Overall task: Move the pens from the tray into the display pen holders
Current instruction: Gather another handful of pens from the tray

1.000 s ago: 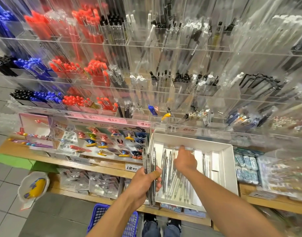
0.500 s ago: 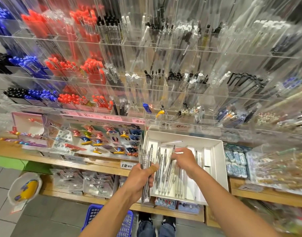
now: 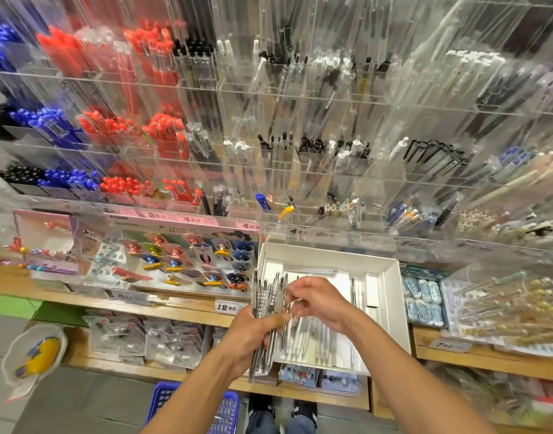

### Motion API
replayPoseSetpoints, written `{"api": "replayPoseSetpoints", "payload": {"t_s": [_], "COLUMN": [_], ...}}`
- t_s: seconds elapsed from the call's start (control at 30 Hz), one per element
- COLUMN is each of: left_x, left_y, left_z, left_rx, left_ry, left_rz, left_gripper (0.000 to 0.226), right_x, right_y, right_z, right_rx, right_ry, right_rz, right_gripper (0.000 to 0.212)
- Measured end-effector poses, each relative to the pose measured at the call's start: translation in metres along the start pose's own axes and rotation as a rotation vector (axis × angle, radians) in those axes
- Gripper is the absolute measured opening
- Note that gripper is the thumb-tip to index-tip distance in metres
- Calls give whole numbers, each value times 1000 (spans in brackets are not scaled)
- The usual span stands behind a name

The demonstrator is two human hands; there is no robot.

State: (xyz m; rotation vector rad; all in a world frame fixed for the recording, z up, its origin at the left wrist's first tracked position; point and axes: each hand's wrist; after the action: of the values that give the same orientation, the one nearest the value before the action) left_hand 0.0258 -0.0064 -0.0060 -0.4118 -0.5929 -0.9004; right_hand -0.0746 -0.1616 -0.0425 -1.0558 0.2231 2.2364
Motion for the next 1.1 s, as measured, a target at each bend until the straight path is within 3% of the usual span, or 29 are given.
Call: {"api": "replayPoseSetpoints", "payload": {"t_s": [0.1,0.17,0.23,0.4,0.47,0.63,0.8,0.9,1.0,1.1], "left_x": [-2,-2,-2,-8,-12,-15,-9,-8,-8,-3], "left_y": [6,8,10,15,17,17,15,14,13,11], "left_z": [-1,0,0,-2,-3,-9,-5,-6,-5,-1], "left_rx": [-27,-79,-111,-122,-107,-49,-64,-27,5,21], "left_ry": [63,82,81,90,100,86,80,81,73,46], "left_rz": [131,173,189,232,232,215,344,377,342,264], "left_gripper": [37,24,19,17,34,81,45,31,33,54], "right_x": [6,11,20,27,27,32,30,20,11,1], "right_y": [0,-3,-8,-15,-15,-7,12,14,11,3], "right_z": [-33,-52,-68,-85,-88,-83,-64,-43,-21,-3], "right_rx": [347,388,410,405,390,422,406,379,251,58], "right_ry": [3,-15,-53,-134,-170,-158,70,200,217,203], "right_rz": [430,746,955,1146,1134,1032,852,712,486,238], "right_gripper": [18,24,16,10,4,23,40,36,27,14]}}
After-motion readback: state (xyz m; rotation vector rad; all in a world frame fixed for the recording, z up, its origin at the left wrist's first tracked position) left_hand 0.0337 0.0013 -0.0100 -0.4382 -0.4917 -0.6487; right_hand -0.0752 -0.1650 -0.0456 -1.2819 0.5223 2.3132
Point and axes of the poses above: each hand's wrist, its own z-axis away from the middle knuckle, its own y-axis out of the back of the hand, x = y × z, and after that the axes turned 3 degrees about y, right-handed
